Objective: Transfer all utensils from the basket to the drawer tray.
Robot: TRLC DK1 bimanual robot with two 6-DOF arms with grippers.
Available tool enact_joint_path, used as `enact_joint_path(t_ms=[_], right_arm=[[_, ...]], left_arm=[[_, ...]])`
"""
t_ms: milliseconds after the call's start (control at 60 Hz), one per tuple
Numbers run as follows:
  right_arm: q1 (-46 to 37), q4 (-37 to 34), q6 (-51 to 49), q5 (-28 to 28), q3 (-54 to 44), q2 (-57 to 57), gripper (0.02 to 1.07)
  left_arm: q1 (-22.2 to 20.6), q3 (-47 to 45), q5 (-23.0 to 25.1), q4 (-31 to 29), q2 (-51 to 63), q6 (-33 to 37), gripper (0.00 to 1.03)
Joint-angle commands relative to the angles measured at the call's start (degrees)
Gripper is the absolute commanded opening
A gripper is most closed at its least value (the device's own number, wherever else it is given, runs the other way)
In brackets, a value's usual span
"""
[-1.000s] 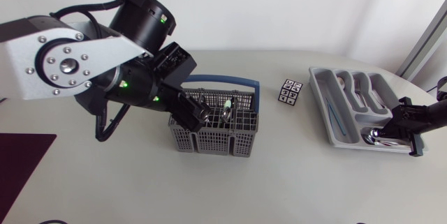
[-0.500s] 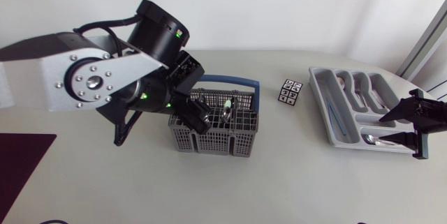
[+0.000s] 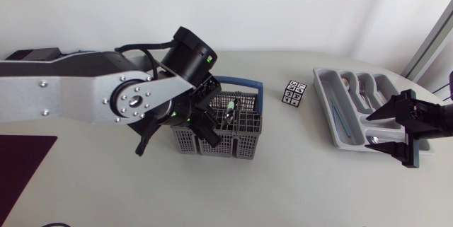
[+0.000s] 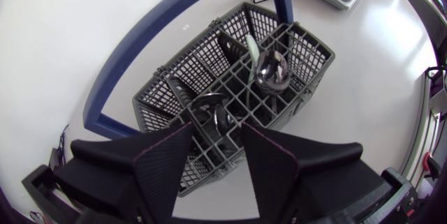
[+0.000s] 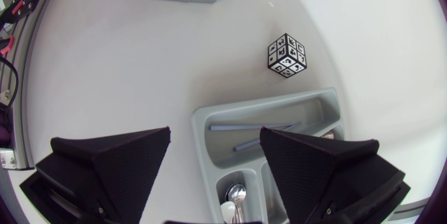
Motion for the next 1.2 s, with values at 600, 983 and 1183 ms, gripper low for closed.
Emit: enact_joint_path(t_ms=[600, 983, 1183], right_arm=[[5.02, 0.62, 4.03, -0.85, -5.92, -5.01, 0.96], [6.69, 0.79, 5.18, -0.85, -6.97, -6.41, 0.96], [7.75, 0.79, 5.88, -0.85, -7.76, -7.29, 0.96]], left_arm=[[-1.12, 3.19, -2.70, 1.40, 4.89, 0.11, 0.14], [-1.38, 4.33, -2.78, 0.08, 3.93, 0.47, 0.04], [-1.82, 4.15, -4.72, -0.10, 1.55, 1.17, 0.04]])
